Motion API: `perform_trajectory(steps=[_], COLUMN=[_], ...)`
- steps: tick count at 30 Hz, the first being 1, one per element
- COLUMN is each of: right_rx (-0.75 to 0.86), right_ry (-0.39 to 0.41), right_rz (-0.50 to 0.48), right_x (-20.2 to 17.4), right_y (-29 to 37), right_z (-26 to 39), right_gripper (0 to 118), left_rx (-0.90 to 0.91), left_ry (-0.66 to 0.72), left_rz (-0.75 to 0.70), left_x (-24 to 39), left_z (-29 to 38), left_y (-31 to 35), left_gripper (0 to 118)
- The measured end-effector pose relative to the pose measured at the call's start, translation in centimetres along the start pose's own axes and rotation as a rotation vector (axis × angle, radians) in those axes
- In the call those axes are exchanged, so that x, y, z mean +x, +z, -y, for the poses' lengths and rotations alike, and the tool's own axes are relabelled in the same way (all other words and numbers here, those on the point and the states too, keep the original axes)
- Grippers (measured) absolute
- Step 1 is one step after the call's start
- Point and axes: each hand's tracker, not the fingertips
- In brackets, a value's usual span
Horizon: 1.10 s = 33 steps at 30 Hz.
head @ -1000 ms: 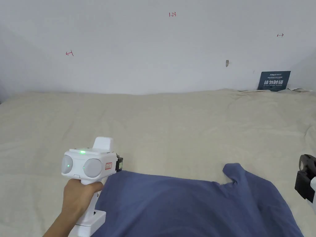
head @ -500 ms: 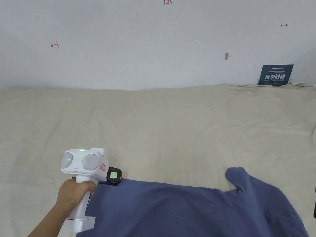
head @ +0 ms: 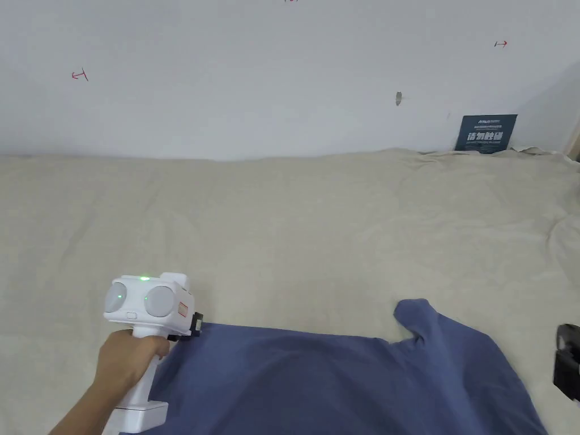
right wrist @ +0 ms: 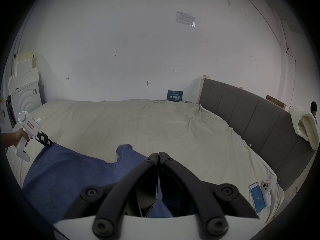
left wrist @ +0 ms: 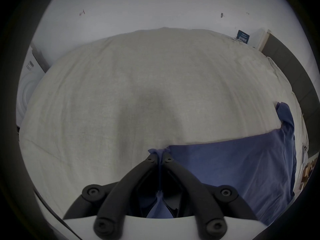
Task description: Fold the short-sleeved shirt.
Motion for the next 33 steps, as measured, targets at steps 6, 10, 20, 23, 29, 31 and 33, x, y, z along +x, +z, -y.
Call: perform_trajectory(steps=[6, 10, 20, 23, 29, 31, 33], right_rx=[-0.192, -0.304, -0.505, -0.565, -0.562, -0.539, -0.502], right_ry=[-0.072, -0.121, -0.045, -0.046, -0.073, -0.054, -0.04], right_rz=[-0.079, -0.114, -0.067, -0.05, -0.073, -0.067, -0.07], right_x=[1.5, 2.0, 0.1, -0.4, -0.6, -0.5, -0.4], right_y=[-7.6, -12.5, -18.6, -18.9, -17.5, -16.6, -15.3], right_z=[-0.5, 0.1, 2.7, 3.4, 4.3, 3.8, 3.1], right_gripper=[1, 27, 96, 92, 4, 2, 1], left_rx=[0.111, 0.151, 0.17, 0.167, 0.166, 0.167, 0.171], left_ry=[-0.008, -0.013, -0.061, -0.059, -0.051, -0.045, -0.041], left_rz=[0.064, 0.081, 0.072, 0.071, 0.073, 0.073, 0.07], left_x=[-0.6, -0.8, -0.6, -1.1, -1.4, -1.4, -1.4], left_z=[1.5, 2.7, 4.3, 4.3, 4.4, 4.6, 4.9], left_y=[6.2, 9.9, 13.2, 12.5, 11.8, 12.0, 12.1], left_gripper=[0, 0, 0, 0, 0, 0, 0])
